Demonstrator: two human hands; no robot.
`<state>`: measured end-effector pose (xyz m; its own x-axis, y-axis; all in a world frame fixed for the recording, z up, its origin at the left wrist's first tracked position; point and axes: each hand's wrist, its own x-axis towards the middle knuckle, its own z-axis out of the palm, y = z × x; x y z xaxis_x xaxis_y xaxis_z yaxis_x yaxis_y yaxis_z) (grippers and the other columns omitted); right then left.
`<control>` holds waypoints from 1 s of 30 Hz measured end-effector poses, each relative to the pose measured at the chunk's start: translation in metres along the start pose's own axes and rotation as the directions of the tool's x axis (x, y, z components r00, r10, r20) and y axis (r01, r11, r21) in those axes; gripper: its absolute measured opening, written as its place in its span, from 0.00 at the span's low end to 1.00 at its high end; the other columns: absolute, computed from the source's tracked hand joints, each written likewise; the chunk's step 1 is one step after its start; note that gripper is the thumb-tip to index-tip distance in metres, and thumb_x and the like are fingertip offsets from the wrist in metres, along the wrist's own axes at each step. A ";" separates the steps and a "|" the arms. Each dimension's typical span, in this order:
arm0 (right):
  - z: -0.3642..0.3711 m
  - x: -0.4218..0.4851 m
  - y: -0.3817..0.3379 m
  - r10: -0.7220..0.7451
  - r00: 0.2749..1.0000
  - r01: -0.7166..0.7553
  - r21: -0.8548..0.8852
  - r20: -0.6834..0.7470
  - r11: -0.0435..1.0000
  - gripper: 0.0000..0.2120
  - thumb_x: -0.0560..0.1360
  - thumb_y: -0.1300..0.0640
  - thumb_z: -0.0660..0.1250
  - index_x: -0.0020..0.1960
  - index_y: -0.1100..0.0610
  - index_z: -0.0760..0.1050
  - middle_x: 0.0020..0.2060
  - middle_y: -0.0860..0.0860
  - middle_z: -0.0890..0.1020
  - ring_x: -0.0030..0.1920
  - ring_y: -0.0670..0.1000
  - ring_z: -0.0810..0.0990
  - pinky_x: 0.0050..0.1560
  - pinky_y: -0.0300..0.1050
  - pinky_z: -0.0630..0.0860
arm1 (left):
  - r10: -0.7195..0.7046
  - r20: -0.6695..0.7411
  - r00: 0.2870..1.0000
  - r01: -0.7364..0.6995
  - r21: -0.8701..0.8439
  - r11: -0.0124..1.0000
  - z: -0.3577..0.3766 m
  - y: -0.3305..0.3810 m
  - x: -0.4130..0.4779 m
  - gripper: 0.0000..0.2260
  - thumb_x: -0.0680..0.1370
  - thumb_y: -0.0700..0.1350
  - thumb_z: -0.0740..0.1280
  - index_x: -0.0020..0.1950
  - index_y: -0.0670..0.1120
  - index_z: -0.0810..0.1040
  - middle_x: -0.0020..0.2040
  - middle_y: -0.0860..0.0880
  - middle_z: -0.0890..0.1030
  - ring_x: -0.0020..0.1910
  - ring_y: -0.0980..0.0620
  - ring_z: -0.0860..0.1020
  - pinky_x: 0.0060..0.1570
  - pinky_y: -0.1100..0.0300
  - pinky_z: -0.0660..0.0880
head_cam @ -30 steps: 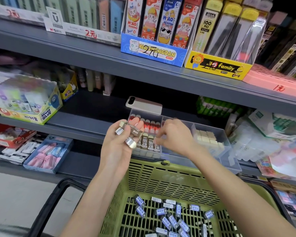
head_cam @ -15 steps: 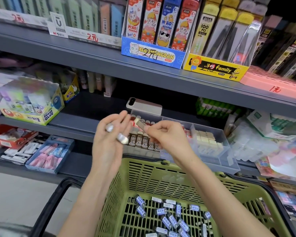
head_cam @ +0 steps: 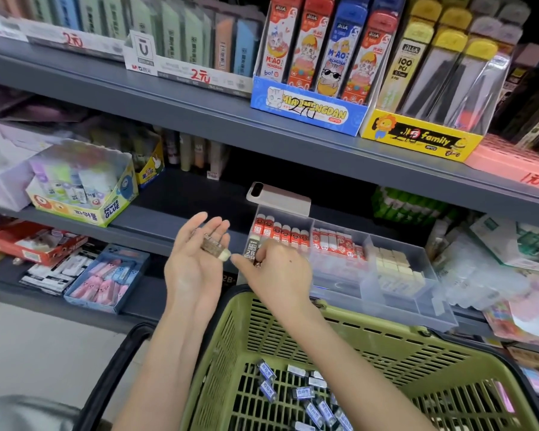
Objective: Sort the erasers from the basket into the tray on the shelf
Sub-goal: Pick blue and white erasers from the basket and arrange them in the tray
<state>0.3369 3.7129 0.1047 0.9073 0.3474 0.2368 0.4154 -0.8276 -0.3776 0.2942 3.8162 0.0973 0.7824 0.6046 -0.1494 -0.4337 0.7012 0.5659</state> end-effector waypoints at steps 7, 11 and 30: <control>-0.022 -0.002 0.012 -0.056 0.998 0.050 0.316 0.007 0.947 0.20 0.79 0.48 0.59 0.29 0.52 0.70 0.25 0.49 0.73 0.28 0.46 0.70 0.30 0.42 0.66 | 0.028 0.154 0.988 -0.044 0.101 0.994 0.001 -0.002 -0.004 0.10 0.82 0.39 0.54 0.53 0.42 0.75 0.55 0.45 0.83 0.61 0.48 0.78 0.61 0.52 0.73; -0.044 -0.008 0.003 -0.042 0.939 -0.244 0.749 0.341 0.617 0.11 0.77 0.52 0.65 0.40 0.56 0.80 0.35 0.53 0.83 0.33 0.44 0.78 0.35 0.40 0.77 | 0.035 0.285 0.958 -0.094 0.199 0.975 0.004 -0.002 -0.013 0.07 0.79 0.44 0.59 0.52 0.46 0.75 0.62 0.48 0.80 0.65 0.52 0.75 0.62 0.57 0.71; -0.058 0.036 0.039 0.031 0.906 -0.327 0.653 0.422 0.683 0.09 0.72 0.65 0.69 0.51 0.58 0.76 0.33 0.52 0.77 0.31 0.51 0.71 0.30 0.40 0.68 | -0.020 0.389 0.921 -0.371 0.891 0.261 -0.008 -0.017 -0.011 0.13 0.80 0.45 0.61 0.61 0.61 0.75 0.67 0.56 0.72 0.67 0.59 0.68 0.61 0.67 0.63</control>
<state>0.3820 3.6674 0.1504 0.8624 0.4751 -0.1747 0.0294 -0.3915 -0.9197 0.2896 3.8007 0.0824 0.9031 0.3958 0.1666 -0.0049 -0.3784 0.9256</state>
